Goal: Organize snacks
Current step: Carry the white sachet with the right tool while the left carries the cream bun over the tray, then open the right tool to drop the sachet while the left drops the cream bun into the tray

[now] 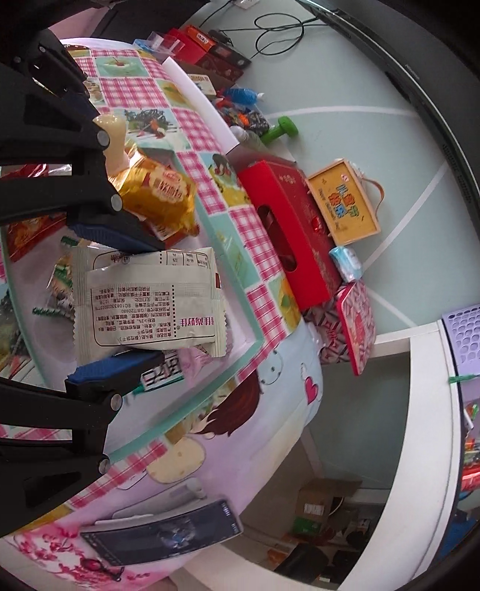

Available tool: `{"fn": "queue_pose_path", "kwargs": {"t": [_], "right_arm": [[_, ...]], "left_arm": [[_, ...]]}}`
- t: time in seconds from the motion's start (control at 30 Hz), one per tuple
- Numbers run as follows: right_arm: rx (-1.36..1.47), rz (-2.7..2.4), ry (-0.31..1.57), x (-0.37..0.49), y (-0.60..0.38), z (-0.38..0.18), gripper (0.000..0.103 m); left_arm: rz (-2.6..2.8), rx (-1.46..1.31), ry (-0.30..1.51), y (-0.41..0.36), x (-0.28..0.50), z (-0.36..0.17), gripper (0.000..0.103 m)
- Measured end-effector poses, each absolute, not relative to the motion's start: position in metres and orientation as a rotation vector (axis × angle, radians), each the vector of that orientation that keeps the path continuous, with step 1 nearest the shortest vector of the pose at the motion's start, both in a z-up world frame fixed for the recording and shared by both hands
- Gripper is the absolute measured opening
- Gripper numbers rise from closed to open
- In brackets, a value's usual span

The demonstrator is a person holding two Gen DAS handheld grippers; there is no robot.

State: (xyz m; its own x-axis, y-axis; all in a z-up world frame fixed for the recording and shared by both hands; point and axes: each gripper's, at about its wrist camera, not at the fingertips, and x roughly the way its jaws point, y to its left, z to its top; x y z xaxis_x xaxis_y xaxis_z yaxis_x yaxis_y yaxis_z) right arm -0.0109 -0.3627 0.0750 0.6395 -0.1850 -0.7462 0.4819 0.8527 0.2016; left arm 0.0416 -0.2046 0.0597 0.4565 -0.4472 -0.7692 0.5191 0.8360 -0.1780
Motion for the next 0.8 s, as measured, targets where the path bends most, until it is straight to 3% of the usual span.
{"fn": "queue_pose_path", "kwargs": {"t": [0.53,0.6,0.73,0.8], "right_arm": [[0.35,-0.395,0.895,-0.014,-0.367,0.048,0.055],[0.352,-0.395,0.909,-0.012,-0.368,0.045,0.055],[0.355,-0.39,0.925,-0.011,-0.37,0.04,0.056],[0.351,-0.393,0.93,-0.013,-0.37,0.04,0.059]], "left_arm": [[-0.563,0.102,0.943,-0.219,0.04,0.05,0.04],[-0.568,0.102,0.936,-0.218,0.038,0.053,0.055],[-0.553,0.087,0.939,-0.211,0.035,0.059,0.058],[-0.526,0.072,0.941,-0.204,0.035,0.064,0.066]]}}
